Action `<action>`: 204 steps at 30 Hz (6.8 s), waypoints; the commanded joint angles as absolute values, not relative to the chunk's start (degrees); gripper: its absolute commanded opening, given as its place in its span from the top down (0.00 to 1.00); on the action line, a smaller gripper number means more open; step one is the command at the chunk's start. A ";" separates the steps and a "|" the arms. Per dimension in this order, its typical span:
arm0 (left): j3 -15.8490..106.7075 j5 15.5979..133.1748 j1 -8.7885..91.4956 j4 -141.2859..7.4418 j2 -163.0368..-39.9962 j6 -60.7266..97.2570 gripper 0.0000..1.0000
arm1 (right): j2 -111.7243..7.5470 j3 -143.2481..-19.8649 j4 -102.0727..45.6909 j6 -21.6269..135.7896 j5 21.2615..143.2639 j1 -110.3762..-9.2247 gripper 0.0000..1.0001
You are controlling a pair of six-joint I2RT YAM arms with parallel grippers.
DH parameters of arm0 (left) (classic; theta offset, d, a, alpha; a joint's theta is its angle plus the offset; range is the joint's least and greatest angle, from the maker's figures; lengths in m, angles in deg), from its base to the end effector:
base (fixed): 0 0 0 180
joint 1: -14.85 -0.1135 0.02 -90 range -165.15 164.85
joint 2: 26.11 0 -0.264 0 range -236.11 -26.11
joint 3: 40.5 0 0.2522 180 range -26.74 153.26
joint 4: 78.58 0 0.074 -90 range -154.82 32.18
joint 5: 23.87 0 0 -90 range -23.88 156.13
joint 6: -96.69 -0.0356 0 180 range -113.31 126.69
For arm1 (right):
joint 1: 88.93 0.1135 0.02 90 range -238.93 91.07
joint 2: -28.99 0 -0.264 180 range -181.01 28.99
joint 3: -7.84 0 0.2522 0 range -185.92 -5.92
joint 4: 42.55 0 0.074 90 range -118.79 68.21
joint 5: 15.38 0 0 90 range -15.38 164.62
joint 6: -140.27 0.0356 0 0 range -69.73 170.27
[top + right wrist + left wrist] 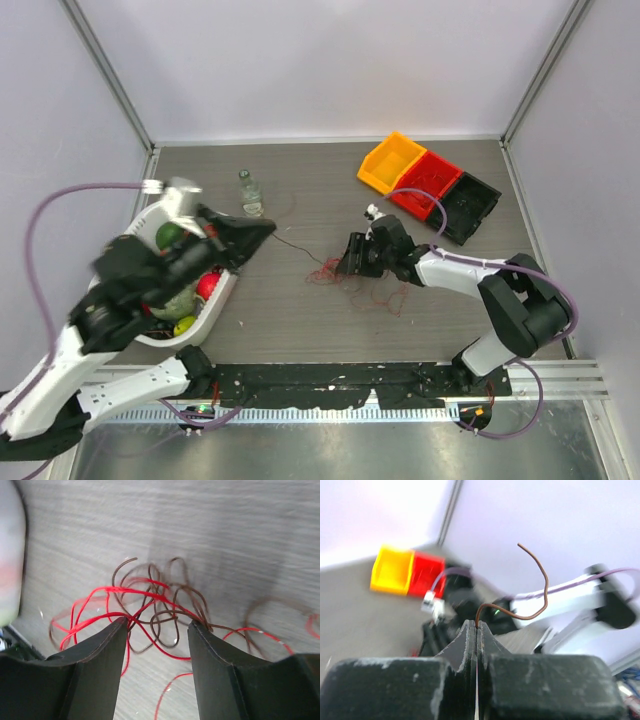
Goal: Untangle the cables
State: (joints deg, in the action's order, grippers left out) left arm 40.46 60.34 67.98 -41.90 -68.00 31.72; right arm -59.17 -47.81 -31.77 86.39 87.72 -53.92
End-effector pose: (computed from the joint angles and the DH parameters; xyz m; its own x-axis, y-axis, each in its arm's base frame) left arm 0.0800 -0.1007 0.4533 -0.2885 -0.3169 -0.9035 0.6770 0.5998 -0.4265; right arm 0.2438 0.1806 0.1673 -0.8627 0.0967 -0.4964 -0.2295 0.7998 0.5546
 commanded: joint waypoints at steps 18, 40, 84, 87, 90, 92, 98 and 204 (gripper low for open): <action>65.71 72.02 67.85 -54.88 -63.46 23.30 1.00 | -61.44 -47.93 -19.56 84.54 67.16 -64.93 0.41; 57.21 46.00 67.85 -43.73 -70.67 28.57 1.00 | -36.93 -55.49 -16.83 70.57 73.74 -50.87 0.25; 13.25 41.61 67.50 -38.36 -90.25 55.65 1.00 | -45.98 -56.55 -19.03 73.91 76.37 -50.69 0.27; 15.00 39.24 67.15 -37.76 -96.93 55.90 1.00 | -46.68 -56.46 -19.29 74.00 77.08 -49.74 0.27; 16.85 39.14 66.71 -35.64 -100.02 56.26 0.91 | -47.82 -56.72 -19.21 73.65 77.61 -48.06 0.27; 17.12 40.98 66.62 -35.64 -99.24 54.59 0.64 | -48.96 -57.25 -19.03 72.95 77.61 -46.39 0.27; 17.03 43.63 66.71 -33.45 -83.80 50.99 0.22 | -55.55 -61.81 -18.41 68.81 76.03 -42.17 0.26; 17.12 41.08 66.62 -35.46 -43.95 44.30 0.05 | -48.09 -66.73 -32.30 72.50 80.60 -48.22 0.99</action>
State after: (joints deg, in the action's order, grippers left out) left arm 16.11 42.09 66.80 -33.66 -44.22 45.14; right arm -51.80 -63.09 -26.37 64.77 74.35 -42.58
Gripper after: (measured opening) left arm 0.943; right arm 0.022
